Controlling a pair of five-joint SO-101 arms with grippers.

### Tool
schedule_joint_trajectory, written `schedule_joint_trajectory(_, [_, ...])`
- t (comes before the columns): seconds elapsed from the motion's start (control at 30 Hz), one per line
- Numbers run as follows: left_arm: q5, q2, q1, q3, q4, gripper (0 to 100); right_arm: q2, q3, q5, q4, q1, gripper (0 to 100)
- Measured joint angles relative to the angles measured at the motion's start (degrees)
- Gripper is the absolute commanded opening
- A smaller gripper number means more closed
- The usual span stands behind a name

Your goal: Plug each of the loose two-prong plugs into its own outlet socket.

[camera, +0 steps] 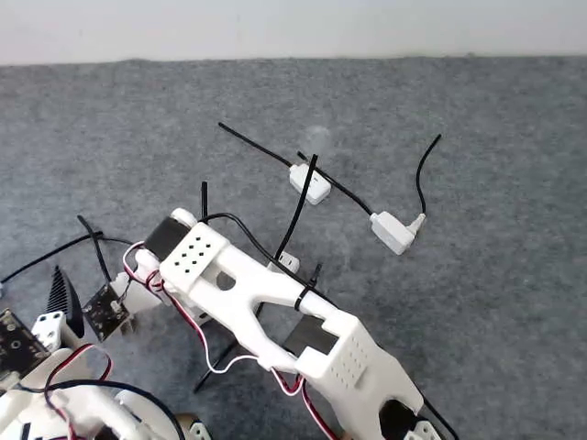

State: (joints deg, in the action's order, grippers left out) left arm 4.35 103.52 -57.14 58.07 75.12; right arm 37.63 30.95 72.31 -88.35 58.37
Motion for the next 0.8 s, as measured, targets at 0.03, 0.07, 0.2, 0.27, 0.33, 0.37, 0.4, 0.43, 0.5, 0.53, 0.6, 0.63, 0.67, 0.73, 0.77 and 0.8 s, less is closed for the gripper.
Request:
schedule_joint_trajectory(0.03, [0.0, 0.0, 0.0, 0.0, 0.0, 41, 0.6, 0.1, 0.0, 0.4, 0.0, 0.9])
schedule_joint_trajectory(0.07, [0.0, 0.0, 0.0, 0.0, 0.0, 41, 0.9, 0.1, -0.3, 1.0, 0.0, 0.9])
schedule_joint_trajectory(0.2, [0.0, 0.0, 0.0, 0.0, 0.0, 41, 2.0, 0.2, -1.8, 3.3, 0.0, 0.9])
schedule_joint_trajectory(0.27, [0.0, 0.0, 0.0, 0.0, 0.0, 41, 2.1, 0.2, -2.0, 3.7, 0.0, 0.9])
schedule_joint_trajectory(0.33, [0.0, 0.0, 0.0, 0.0, 0.0, 41, 2.2, 0.2, -2.0, 3.8, 0.0, 0.9])
schedule_joint_trajectory(0.37, [0.0, 0.0, 0.0, 0.0, 0.0, 41, 2.3, 0.2, -2.0, 3.8, 0.0, 0.9])
schedule_joint_trajectory(0.4, [0.0, 0.0, 0.0, 0.0, 0.0, 41, 2.3, 0.3, -2.0, 3.8, 0.0, 1.1])
schedule_joint_trajectory(0.43, [0.0, 0.0, 0.0, 0.0, 0.0, 41, 2.4, 0.3, -2.2, 3.8, 0.0, 1.3])
schedule_joint_trajectory(0.5, [0.0, 0.0, 0.0, 0.0, 0.0, 41, 2.8, 1.1, -3.9, 3.8, 0.0, 3.7])
schedule_joint_trajectory(0.53, [0.0, 0.0, 0.0, 0.0, 0.0, 41, 3.3, 2.1, -5.5, 3.8, 0.0, 6.5])
schedule_joint_trajectory(0.6, [0.0, 0.0, 0.0, 0.0, 0.0, 41, 3.7, 4.6, -9.0, 3.8, 0.0, 13.2])
schedule_joint_trajectory(0.63, [0.0, 0.0, 0.0, 0.0, 0.0, 41, 3.9, 6.0, -10.4, 3.7, -0.1, 16.3])
schedule_joint_trajectory(0.67, [0.0, 0.0, 0.0, 0.0, 0.0, 41, 4.0, 7.5, -11.4, 3.6, -0.3, 18.5])
schedule_joint_trajectory(0.73, [0.0, 0.0, 0.0, 0.0, 0.0, 41, 4.0, 11.0, -13.2, 2.7, -0.5, 19.3])
schedule_joint_trajectory(0.77, [0.0, 0.0, 0.0, 0.0, 0.0, 41, 4.0, 13.2, -14.2, 2.3, -0.7, 19.0])
schedule_joint_trajectory(0.8, [0.0, 0.0, 0.0, 0.0, 0.0, 41, 4.0, 15.4, -15.2, 1.5, -0.9, 19.1])
